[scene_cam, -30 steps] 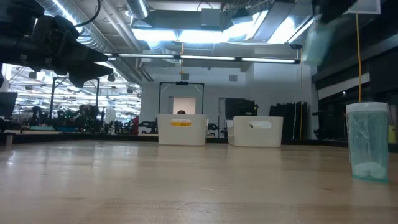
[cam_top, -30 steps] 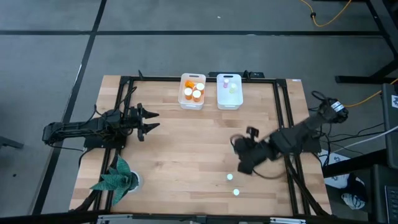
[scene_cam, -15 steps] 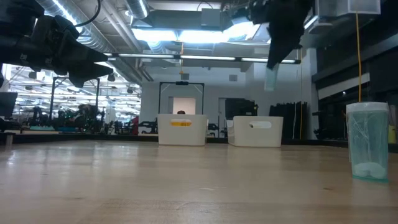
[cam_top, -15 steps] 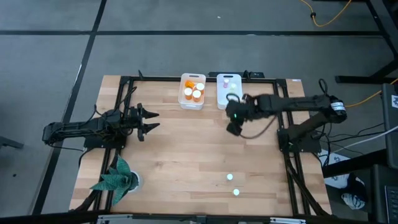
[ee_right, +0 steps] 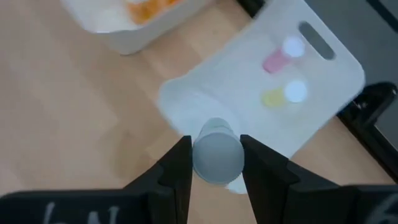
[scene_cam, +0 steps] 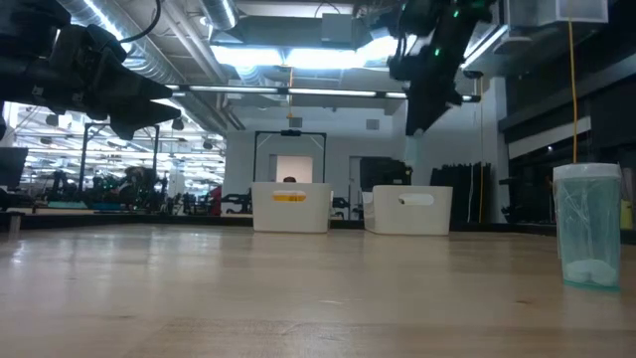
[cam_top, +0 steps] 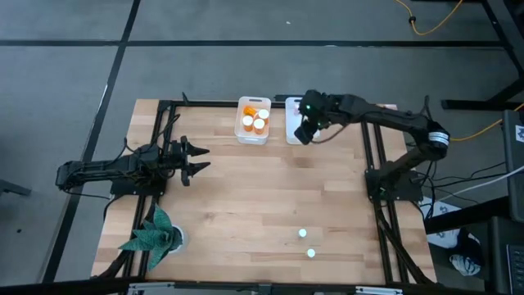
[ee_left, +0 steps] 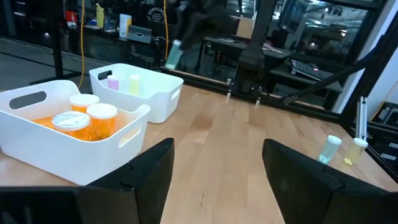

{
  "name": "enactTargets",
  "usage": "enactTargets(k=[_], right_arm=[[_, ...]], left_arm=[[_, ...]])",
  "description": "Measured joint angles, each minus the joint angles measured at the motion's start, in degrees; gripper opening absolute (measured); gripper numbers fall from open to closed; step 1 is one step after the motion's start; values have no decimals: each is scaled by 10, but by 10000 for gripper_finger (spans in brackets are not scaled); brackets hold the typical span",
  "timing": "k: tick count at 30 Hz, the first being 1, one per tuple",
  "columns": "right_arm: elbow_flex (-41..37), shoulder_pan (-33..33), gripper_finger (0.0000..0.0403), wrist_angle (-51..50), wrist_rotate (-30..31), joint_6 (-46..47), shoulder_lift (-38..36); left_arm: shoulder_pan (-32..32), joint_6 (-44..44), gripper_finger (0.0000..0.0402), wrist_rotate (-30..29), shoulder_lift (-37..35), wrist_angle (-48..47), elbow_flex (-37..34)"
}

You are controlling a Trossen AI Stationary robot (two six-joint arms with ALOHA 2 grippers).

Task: Pick and place medicine bottles into bin by pill shape (circle, oval)
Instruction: Put the blue tablet bottle into the right white bin

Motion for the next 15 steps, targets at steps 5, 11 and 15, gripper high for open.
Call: enactTargets(k=[5,11,15], right_arm=[[-1,-39,120,14,0,0,54],[-1,-61,120,40,-16,0,107],[0,-67,120,72,-25,0,138]], left_arm=[[0,0,237,0,0,0,0],[0,0,237,0,0,0,0],[0,0,237,0,0,0,0]])
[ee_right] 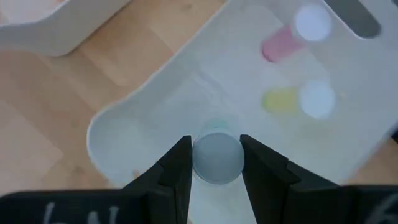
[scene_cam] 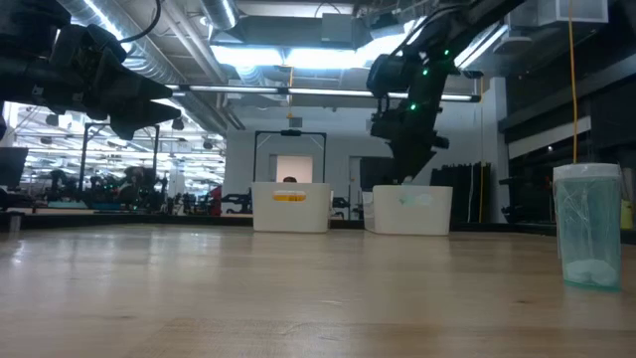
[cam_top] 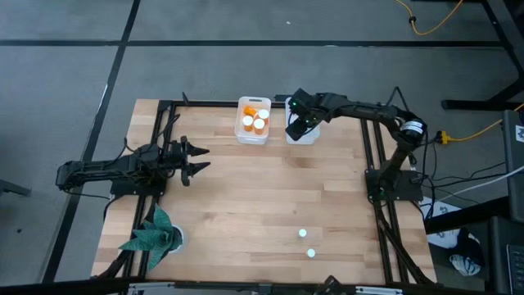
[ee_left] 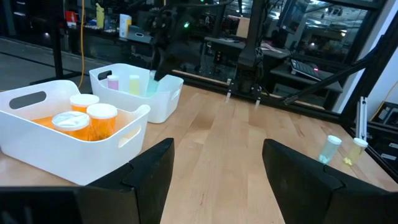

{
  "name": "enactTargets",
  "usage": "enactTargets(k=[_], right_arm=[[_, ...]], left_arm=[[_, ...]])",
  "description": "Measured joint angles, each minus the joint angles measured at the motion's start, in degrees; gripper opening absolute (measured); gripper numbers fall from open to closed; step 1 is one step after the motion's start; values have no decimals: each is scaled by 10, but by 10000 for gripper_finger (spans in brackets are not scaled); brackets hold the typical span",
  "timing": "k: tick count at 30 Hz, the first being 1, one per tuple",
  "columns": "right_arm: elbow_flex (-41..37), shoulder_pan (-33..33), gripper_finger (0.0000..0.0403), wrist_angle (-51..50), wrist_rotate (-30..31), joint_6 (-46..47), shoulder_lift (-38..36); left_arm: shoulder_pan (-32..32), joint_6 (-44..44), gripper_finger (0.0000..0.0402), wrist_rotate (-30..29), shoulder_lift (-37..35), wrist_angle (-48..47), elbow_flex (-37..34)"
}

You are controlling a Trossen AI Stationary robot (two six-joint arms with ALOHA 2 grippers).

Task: Pick and place medicine bottles into bin by pill shape (circle, oval)
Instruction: Put the blue tablet bottle into the right white bin

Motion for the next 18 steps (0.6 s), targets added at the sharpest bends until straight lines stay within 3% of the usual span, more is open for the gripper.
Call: enactTargets(k=[18], right_arm=[[0,-3,121,38,-15,2,34]], left_arm=[[0,0,237,0,0,0,0]])
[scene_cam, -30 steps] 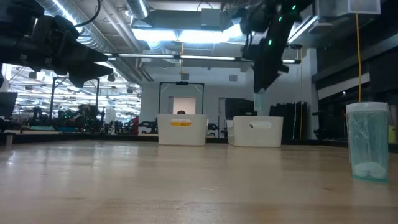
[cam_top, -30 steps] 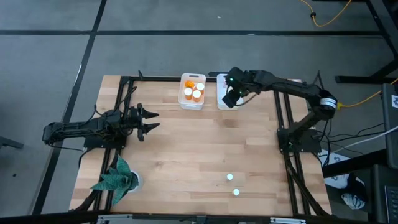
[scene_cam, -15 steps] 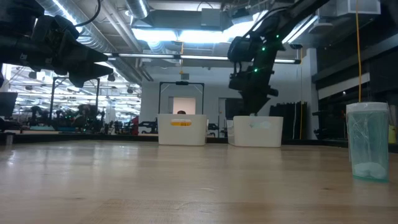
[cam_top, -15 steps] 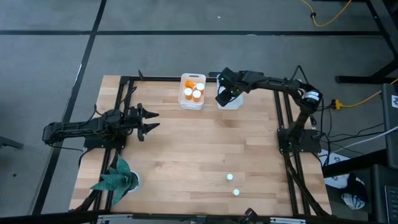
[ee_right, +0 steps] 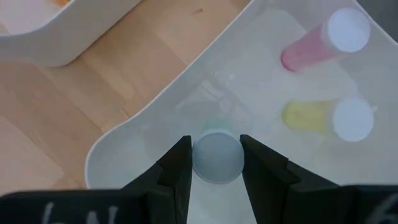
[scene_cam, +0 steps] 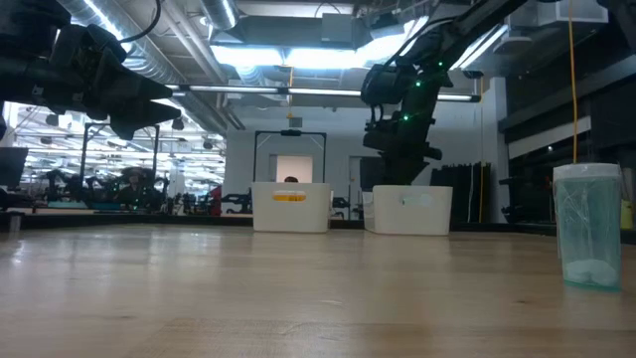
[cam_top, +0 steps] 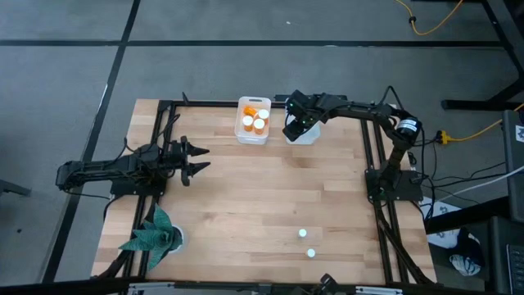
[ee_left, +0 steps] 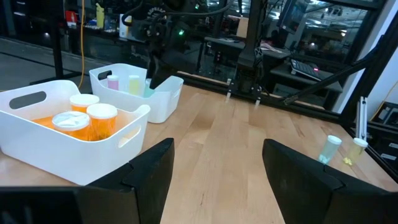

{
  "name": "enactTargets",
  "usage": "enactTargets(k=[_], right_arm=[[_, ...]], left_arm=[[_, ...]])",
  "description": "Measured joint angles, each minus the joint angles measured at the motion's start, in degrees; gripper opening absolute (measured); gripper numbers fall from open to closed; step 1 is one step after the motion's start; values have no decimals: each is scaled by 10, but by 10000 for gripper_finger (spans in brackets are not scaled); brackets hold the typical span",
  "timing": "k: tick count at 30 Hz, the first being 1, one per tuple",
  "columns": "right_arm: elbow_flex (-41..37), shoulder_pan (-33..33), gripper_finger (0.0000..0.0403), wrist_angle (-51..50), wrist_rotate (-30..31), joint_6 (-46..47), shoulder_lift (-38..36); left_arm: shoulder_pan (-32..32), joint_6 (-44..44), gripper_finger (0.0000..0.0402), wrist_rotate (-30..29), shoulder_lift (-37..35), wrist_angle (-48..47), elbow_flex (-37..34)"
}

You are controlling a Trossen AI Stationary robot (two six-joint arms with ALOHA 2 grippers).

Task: Pick and place medicine bottles into bin by pill shape (circle, oval)
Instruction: Put the blue tablet bottle into the right white bin

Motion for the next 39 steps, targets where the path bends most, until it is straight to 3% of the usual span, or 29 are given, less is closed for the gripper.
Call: enactTargets(k=[14,39], right_arm=[[0,0,155,1,0,3,0],[0,0,158,6,1,16,0]], left_arm=[[0,0,237,0,0,0,0],[0,0,237,0,0,0,0]])
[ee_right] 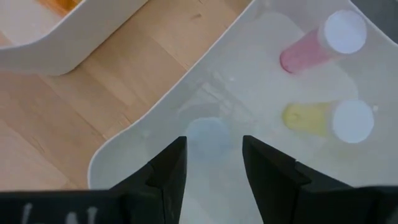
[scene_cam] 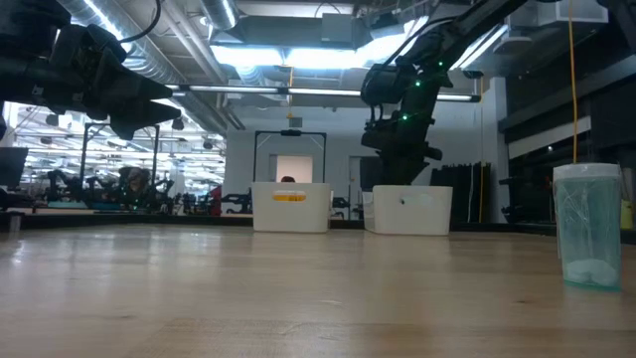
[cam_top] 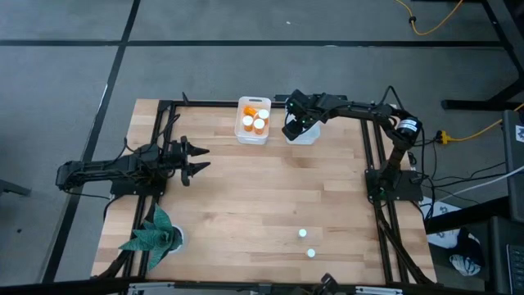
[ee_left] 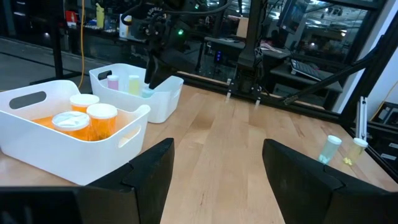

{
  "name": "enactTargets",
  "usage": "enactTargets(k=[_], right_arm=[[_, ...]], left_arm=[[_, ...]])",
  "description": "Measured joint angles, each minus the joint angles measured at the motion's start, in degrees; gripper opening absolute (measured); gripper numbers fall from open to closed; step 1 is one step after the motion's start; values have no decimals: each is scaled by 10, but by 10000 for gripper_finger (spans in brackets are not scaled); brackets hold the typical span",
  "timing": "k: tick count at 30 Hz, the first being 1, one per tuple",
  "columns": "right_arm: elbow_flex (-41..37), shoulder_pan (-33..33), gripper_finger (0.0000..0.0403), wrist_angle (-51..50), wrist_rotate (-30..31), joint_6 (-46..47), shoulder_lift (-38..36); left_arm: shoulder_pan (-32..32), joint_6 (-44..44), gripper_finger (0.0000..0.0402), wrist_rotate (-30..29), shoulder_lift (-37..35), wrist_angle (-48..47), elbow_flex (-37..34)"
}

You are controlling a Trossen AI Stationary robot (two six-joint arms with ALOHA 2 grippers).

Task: Pick and place medicine bottles into bin by pill shape (circle, oval)
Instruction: Put the blue tablet bottle into the right white bin

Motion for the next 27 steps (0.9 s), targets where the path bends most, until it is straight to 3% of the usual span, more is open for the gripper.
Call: enactTargets(k=[8,14,20,27], right_arm=[[73,-3,158,-57,0,0,-3],[186,21,158,-281,1,37,-4],[249,98,158,-503,0,94,-5],[217,236,158,-505,-39,107,-50]], left_arm=[[0,0,237,0,0,0,0],[0,0,237,0,0,0,0],[0,0,237,0,0,0,0],[0,0,237,0,0,0,0]])
